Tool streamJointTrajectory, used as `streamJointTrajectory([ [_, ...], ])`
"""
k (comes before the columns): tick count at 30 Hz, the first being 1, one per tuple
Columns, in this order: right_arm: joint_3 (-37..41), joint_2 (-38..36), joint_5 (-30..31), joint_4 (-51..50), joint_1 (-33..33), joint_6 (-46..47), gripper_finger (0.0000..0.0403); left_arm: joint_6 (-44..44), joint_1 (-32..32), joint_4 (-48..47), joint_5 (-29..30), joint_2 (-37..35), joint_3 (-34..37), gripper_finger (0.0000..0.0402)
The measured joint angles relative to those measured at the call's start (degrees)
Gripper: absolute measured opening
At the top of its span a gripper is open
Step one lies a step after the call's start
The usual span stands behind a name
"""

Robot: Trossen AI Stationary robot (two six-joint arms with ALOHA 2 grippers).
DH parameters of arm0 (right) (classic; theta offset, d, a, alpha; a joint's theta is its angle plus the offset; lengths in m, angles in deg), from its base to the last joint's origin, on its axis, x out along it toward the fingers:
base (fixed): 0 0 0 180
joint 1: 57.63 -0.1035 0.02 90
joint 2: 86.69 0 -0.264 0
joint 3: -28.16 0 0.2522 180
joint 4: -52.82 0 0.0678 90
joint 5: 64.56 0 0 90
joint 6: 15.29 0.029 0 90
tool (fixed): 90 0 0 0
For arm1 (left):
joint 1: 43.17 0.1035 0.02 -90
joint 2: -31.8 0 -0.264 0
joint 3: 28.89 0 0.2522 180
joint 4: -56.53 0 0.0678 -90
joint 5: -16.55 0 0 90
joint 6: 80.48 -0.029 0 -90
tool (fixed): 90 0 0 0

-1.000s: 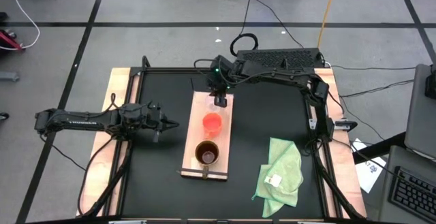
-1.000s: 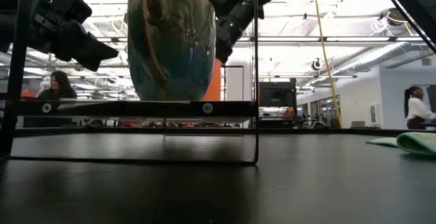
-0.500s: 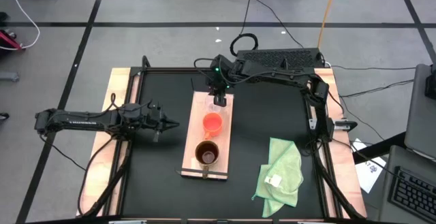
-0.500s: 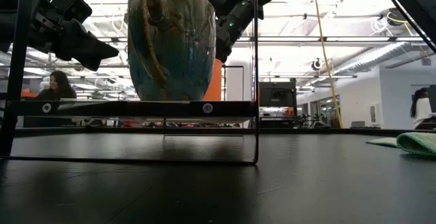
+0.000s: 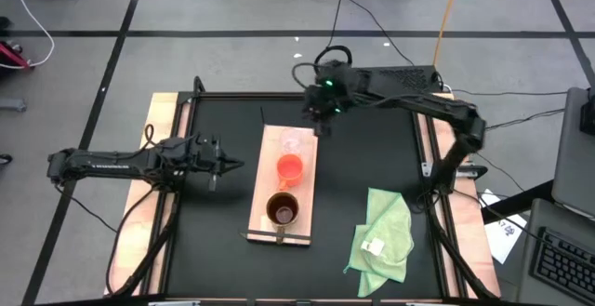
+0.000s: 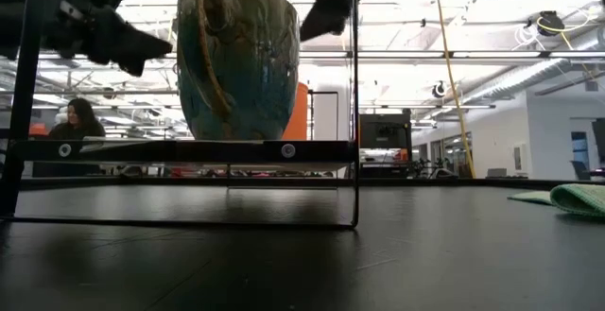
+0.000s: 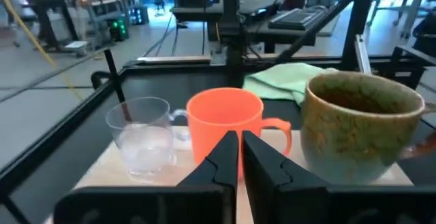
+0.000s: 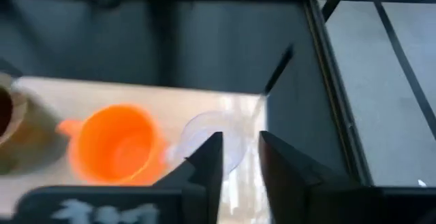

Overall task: Stack small to large cups/mugs on shelf
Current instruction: Return to Home Position

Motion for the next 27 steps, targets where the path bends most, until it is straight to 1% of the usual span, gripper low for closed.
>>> streamJointTrajectory([
  [2, 4.33, -4.56, 0.48, 0.07, -1.40, 0.04, 0.0048, -0.20, 0.00, -5.12, 0.05, 0.00, -3.11, 0.0019],
  [3, 7.35, -7.22, 1.82, 0.49, -2.37, 0.17, 0.0027, -0.53, 0.00, -8.70, -0.04, 0.00, -4.94, 0.0015],
  [4, 10.75, -10.23, 3.57, 1.46, -3.53, 0.16, 0.0014, -0.98, -0.01, -12.24, -0.05, 0.00, -6.88, 0.0008],
  [6, 18.57, -17.02, 6.90, 5.09, -5.90, 1.54, 0.0008, -1.68, -0.21, -18.09, 0.61, -0.08, -10.21, 0.0004],
  [8, 27.51, -24.55, 7.45, 10.06, -7.80, 3.85, 0.0004, -2.98, -0.78, -21.40, 2.61, -1.14, -12.48, 0.0003],
  [10, 36.64, -32.37, 7.65, 16.15, -9.12, 6.26, 0.0001, -4.55, -1.42, -21.81, 4.42, -3.02, -13.46, 0.0002],
  [13, 48.64, -43.38, 9.05, 23.24, -10.65, 9.92, 0.0001, -5.92, -2.12, -22.04, 5.05, -7.17, -13.25, 0.0002],
  [18, 63.89, -57.93, 12.21, 28.98, -12.60, 14.59, 0.0000, -4.76, -3.19, -22.72, 5.07, -14.44, -11.05, 0.0001],
  [22, 72.87, -67.39, 13.56, 33.89, -14.37, 16.67, 0.0000, -1.97, -3.85, -22.14, 5.07, -18.90, -8.58, 0.0001],
  [25, 78.23, -72.25, 13.64, 38.78, -15.18, 17.44, 0.0000, -0.59, -4.28, -19.67, 5.07, -20.55, -4.98, 0.0001],
  [27, 80.90, -74.67, 13.62, 39.67, -15.60, 17.83, 0.0000, -0.13, -4.57, -18.00, 5.07, -21.32, -2.66, 0.0001],
])
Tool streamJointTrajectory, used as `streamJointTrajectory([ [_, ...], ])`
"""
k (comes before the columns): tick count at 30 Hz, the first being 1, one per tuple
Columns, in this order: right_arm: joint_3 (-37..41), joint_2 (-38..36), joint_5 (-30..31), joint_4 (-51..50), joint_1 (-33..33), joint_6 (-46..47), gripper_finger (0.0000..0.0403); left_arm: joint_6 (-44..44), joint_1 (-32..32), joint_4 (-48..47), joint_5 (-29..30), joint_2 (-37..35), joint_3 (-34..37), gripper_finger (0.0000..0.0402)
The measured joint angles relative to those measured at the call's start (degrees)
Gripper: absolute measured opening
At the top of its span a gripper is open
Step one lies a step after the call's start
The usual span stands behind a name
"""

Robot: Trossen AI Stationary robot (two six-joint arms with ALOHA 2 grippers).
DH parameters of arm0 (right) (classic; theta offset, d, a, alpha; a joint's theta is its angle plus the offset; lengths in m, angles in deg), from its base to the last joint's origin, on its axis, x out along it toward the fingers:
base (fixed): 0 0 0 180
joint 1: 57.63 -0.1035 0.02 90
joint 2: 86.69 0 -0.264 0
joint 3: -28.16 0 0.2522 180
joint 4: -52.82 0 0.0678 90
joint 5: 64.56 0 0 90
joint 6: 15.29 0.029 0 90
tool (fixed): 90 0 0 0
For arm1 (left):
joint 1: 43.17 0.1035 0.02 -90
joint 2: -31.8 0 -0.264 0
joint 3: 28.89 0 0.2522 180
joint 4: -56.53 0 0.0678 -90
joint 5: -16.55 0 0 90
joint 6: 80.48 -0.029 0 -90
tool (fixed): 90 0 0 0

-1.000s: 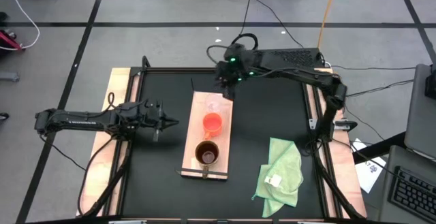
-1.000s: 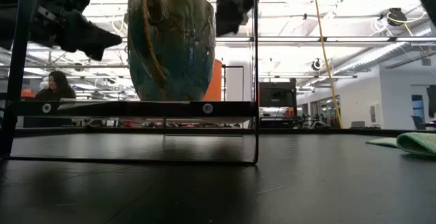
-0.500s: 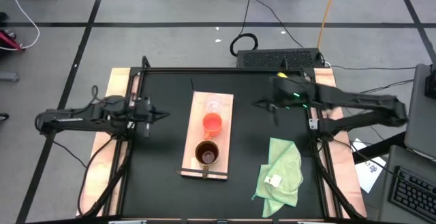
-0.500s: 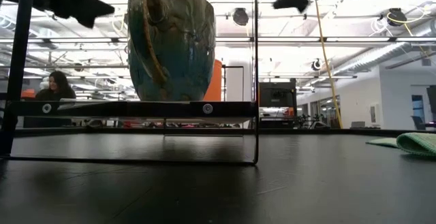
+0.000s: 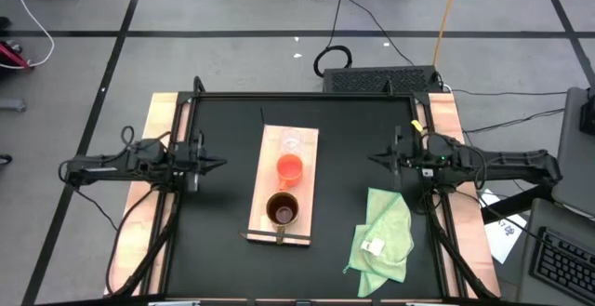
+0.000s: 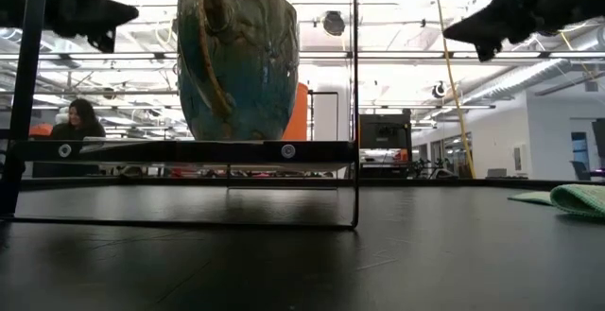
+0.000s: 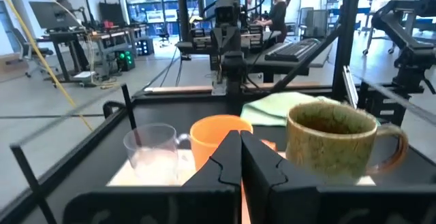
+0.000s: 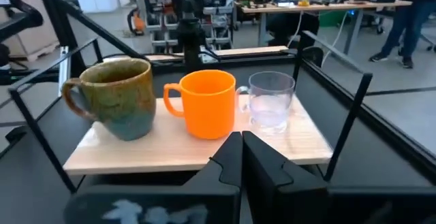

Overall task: Stack small to large cups/mugs on shelf
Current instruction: Return to Home Position

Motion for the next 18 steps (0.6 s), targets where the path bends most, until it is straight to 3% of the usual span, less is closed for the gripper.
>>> streamJointTrajectory([
  [8, 6.89, -5.00, 0.85, 1.54, 0.00, 1.51, 0.0000, 1.22, -0.04, 3.40, 0.42, -1.94, 6.73, 0.0000],
  [18, 11.72, -7.49, 0.81, 2.64, 0.00, 1.76, 0.0000, 1.66, -0.04, 2.64, -0.76, -2.00, 9.67, 0.0000],
])
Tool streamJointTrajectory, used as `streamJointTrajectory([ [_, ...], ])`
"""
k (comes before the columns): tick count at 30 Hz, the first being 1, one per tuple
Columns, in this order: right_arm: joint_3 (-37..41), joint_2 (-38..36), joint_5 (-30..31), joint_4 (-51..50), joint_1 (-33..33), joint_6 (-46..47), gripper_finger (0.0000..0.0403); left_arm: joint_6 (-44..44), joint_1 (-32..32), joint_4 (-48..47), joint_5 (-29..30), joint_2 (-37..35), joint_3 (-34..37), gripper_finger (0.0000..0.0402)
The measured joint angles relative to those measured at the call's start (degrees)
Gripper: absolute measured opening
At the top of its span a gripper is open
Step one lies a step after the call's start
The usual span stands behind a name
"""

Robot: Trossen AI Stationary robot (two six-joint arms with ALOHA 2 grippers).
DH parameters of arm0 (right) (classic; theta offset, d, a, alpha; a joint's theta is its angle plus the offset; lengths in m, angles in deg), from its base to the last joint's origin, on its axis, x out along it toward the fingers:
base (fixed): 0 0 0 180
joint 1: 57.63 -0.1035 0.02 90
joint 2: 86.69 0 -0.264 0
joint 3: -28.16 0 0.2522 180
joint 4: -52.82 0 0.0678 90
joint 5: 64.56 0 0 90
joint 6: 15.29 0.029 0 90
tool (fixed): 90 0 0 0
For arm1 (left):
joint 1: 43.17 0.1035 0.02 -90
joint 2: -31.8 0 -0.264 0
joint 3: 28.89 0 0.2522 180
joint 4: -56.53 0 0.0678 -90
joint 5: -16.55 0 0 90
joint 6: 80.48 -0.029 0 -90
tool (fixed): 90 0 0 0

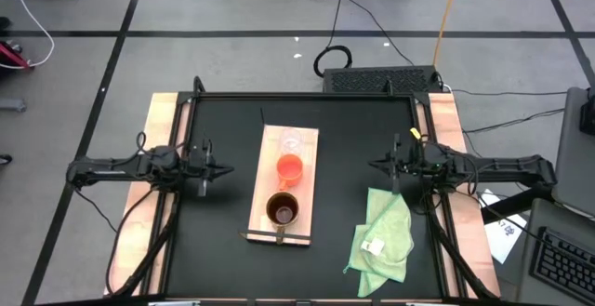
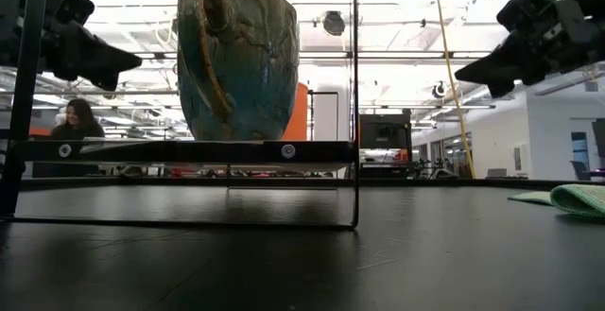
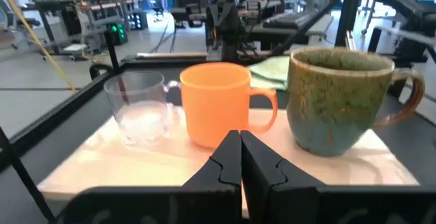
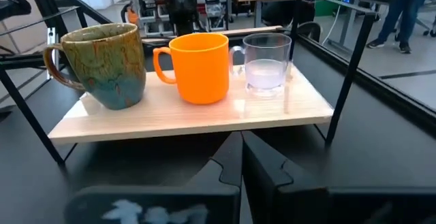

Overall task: Stack small to large cups/mugs on shelf
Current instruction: Return to Home Position

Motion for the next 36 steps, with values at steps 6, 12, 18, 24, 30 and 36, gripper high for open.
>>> streamJointTrajectory([
  [6, 4.81, -1.65, -0.04, 4.14, 0.00, 1.20, 0.0000, 0.00, -0.02, -0.03, -0.40, 0.10, 0.41, 0.0000],
  [12, 6.93, -2.75, -0.07, 6.20, 0.02, 1.71, 0.0000, 0.83, -0.02, -0.06, -0.79, 0.11, 0.44, 0.0000],
  [18, 6.98, -2.68, -0.09, 6.39, 0.02, 1.71, 0.0000, 1.79, -0.02, -0.08, -0.84, 0.13, 0.44, 0.0000],
  [24, 7.04, -2.69, -0.11, 8.02, 0.02, 1.71, 0.0000, 2.28, -0.02, -0.10, -0.81, 0.13, 0.44, 0.0002],
  [30, 7.11, -2.69, -0.11, 9.44, 0.02, 1.69, 0.0000, 1.70, -0.02, -0.15, -0.75, 0.17, 0.44, 0.0018],
  [36, 7.13, -2.69, -0.13, 9.29, 0.02, 1.22, 0.0000, 1.51, -0.02, -0.10, -0.73, 0.17, 0.44, 0.0020],
])
